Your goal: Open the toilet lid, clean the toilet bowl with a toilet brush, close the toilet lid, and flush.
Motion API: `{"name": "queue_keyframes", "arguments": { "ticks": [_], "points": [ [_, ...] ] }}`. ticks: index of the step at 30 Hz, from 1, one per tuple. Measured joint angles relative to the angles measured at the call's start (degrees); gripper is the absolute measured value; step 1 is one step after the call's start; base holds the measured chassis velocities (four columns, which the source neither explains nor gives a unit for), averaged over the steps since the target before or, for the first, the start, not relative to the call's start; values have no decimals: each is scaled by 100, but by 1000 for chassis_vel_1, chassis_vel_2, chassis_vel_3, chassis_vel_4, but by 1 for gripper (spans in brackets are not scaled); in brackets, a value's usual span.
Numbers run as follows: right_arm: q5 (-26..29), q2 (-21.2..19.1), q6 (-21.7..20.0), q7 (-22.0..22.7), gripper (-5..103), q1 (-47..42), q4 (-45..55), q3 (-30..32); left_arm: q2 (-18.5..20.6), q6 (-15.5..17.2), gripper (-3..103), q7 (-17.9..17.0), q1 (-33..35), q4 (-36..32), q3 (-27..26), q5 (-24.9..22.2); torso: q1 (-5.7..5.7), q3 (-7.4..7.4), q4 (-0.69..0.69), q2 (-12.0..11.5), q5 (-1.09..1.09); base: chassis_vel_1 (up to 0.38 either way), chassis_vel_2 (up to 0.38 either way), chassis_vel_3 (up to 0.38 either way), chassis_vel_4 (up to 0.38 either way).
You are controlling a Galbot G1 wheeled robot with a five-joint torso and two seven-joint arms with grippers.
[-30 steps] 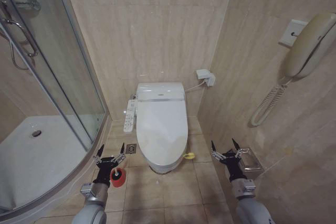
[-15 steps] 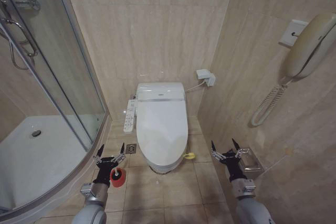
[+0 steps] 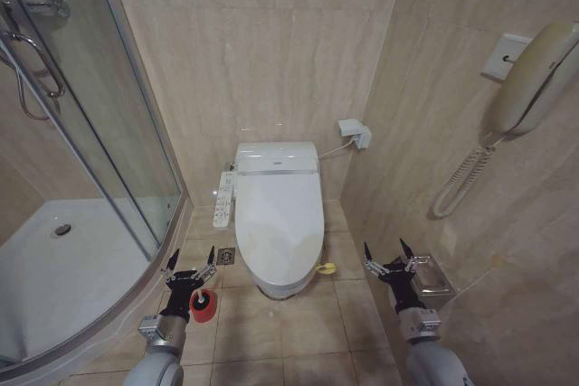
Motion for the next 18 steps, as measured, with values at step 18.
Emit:
{"name": "queue_keyframes", "arguments": {
  "ticks": [18],
  "points": [
    [0, 0, 0, 0, 100, -1, 0, 0, 0, 0, 100, 0, 1, 0, 0, 0, -3, -1, 0, 1, 0, -6, 14, 7, -16]
  ]
}}
